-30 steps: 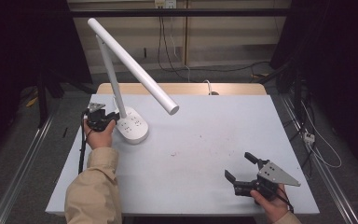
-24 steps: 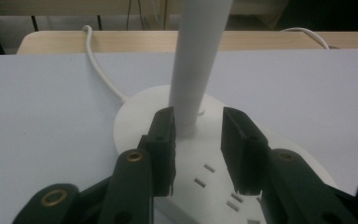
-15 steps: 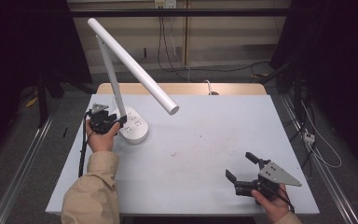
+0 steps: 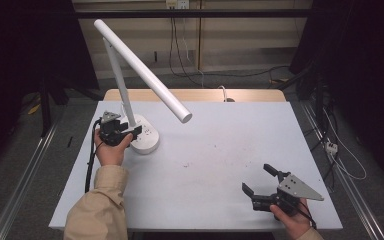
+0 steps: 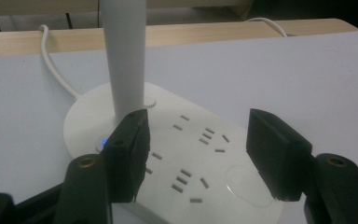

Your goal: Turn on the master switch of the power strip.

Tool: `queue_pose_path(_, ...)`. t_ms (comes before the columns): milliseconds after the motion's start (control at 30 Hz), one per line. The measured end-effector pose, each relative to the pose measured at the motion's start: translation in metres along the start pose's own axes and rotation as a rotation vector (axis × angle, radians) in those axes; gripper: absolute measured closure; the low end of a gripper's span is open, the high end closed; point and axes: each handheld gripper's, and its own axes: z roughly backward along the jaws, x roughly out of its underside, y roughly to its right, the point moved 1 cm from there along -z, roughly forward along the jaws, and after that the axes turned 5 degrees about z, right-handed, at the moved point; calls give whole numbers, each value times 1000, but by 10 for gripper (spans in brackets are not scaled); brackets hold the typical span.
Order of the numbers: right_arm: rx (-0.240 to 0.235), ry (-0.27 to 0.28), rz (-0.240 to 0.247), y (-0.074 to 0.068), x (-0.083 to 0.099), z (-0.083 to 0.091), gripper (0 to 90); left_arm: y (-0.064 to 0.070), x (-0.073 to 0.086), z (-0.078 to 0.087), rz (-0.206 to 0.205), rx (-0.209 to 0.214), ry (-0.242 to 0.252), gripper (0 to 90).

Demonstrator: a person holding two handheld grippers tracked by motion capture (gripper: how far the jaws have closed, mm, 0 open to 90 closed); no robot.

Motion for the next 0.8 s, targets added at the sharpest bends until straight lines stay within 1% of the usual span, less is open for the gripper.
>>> queue_pose_path(67, 0, 0, 0, 0, 0, 0, 32, 3, 0, 2, -8, 16, -5, 373)
queue_pose_path(100, 0, 0, 1, 0, 0, 0, 32, 4, 0, 2, -3, 21, 0, 370)
queue_pose_path(167, 1, -1, 2, 0, 0, 1, 32, 6, -1, 3, -12, 28, 0, 357)
queue_pose_path(300, -3, 0, 2, 0, 0, 0, 32, 9, 0, 6, -14, 42, -4, 326)
queue_pose_path(367, -4, 0, 2, -1, 0, 0, 33, 10, 1, 7, 0, 58, 10, 312)
queue_pose_path(400, -5, 0, 2, -1, 0, 0, 34, 10, 2, 8, 5, 57, 10, 309)
queue_pose_path(467, -6, -4, 2, -1, 0, 0, 35, 10, 5, 9, 2, 57, 4, 291)
queue_pose_path(533, -7, -5, 1, -1, 0, 0, 35, 10, 7, 10, 11, 59, 10, 283)
queue_pose_path(633, -9, -3, 1, -2, 0, -1, 35, 10, 9, 13, -4, 59, 5, 271)
queue_pose_path(700, -13, -4, 2, -2, 0, -1, 35, 11, 10, 15, 5, 70, 14, 263)
queue_pose_path(800, -13, -5, 5, -3, 0, -2, 35, 11, 11, 17, -2, 70, 10, 246)
